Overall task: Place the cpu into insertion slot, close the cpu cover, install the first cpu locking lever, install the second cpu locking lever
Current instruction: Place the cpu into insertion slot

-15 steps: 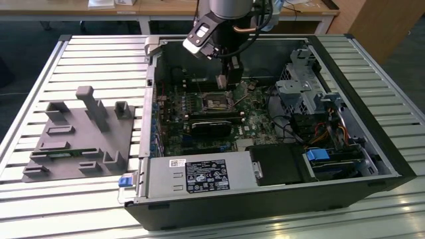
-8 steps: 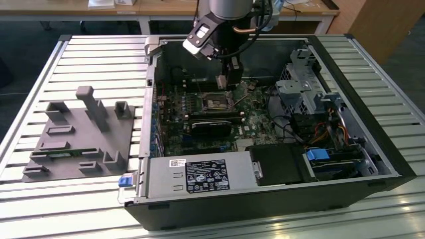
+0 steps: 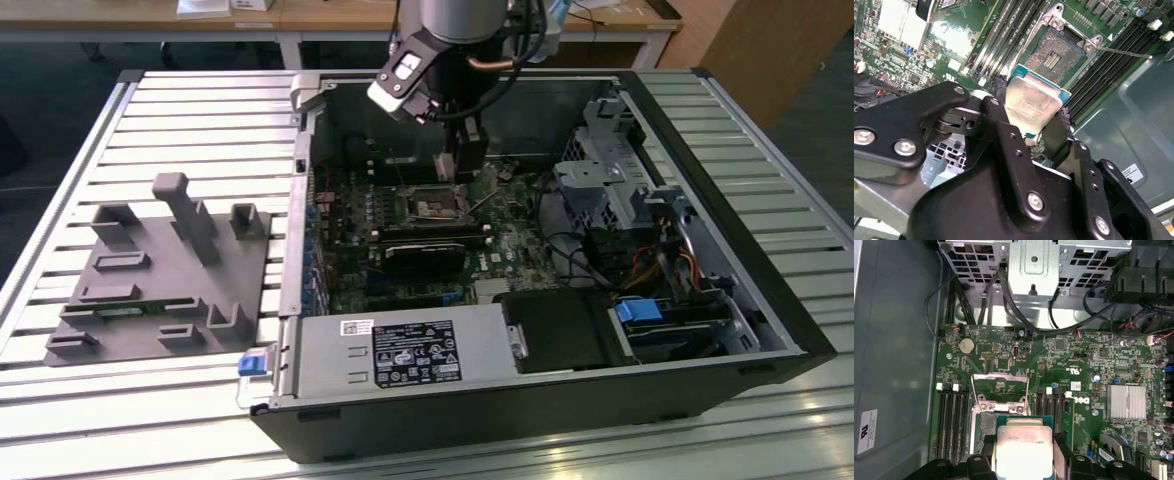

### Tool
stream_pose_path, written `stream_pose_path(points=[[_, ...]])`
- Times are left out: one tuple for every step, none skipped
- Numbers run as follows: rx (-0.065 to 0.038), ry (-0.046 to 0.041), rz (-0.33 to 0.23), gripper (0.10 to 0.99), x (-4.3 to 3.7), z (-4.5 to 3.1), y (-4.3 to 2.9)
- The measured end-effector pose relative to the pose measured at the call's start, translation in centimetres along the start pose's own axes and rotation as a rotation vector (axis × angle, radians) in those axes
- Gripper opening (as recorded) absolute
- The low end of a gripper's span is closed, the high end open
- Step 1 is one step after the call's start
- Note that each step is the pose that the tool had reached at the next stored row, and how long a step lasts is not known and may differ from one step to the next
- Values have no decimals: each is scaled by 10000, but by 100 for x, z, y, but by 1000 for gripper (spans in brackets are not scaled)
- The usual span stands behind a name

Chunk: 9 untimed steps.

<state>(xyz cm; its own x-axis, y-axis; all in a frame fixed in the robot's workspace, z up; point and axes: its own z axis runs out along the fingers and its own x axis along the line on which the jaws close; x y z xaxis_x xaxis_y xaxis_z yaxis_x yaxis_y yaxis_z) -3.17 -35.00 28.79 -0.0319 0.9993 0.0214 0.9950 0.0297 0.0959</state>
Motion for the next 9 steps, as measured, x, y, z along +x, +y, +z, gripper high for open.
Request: stream_pose_path(points=[[1,-1,0,537,0,5,0],[0,0,0,537,0,11,-1],[0,0,0,537,0,16,-2],[0,0,0,537,0,22,-2],[0,0,0,537,0,27,-3],[0,0,0,537,-1,33,-3],[0,0,0,537,-1,38,-4],[0,0,0,537,-1,43,-5],[0,-8,1,537,-1,45,-6]])
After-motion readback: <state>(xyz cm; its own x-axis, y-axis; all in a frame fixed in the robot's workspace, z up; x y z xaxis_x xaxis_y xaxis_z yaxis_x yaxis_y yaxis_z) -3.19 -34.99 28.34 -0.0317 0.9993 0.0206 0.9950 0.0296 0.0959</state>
